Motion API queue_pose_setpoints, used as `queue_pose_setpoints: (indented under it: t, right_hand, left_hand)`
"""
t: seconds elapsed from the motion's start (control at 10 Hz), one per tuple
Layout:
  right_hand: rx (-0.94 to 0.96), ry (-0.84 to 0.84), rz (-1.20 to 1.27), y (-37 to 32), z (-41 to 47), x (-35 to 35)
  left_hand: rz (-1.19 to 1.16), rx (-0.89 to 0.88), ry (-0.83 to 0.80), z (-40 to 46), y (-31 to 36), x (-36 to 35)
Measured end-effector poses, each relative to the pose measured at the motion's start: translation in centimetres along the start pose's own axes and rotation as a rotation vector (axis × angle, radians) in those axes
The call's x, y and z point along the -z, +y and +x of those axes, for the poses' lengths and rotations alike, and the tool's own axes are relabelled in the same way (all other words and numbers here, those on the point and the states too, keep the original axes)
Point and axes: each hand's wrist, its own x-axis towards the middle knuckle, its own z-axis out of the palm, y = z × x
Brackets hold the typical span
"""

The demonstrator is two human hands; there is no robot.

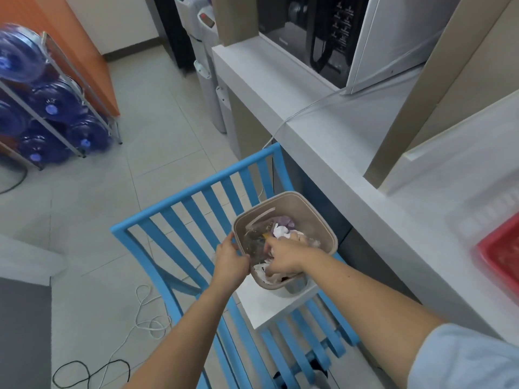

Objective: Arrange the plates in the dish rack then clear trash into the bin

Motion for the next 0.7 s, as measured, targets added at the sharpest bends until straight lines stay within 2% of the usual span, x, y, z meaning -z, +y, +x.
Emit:
queue_pose_setpoints:
  t: [0.1, 0.2, 0.3, 0.5, 0.7]
  right_hand:
    - [0.129, 0.102, 0.106, -0.3, -0.4, -0.5]
    - [0.011, -0.043, 0.092, 0.3, -0.3, -1.1]
    - [-0.018, -0.108, 0.019, 0.7, -1.2, -0.6]
    - [0.006, -0.042, 0.105, 1.2, -4.1, 0.5]
    - [0.001, 0.222, 0.230, 1.5, -7.5, 0.4]
  left_hand:
    - [0.006, -0.004, 0.003, 0.3, -0.1, 0.0]
    - [-0.014, 0.006, -0.002, 0.2, 0.2, 0.0]
    - [-0.030, 0.020, -0.009, 0.2, 0.2, 0.1]
    - [0.018, -0.029, 0.016, -0.8, 0.7, 0.1]
    - [0.239, -0.047, 0.076, -3.8, 2.9, 0.1]
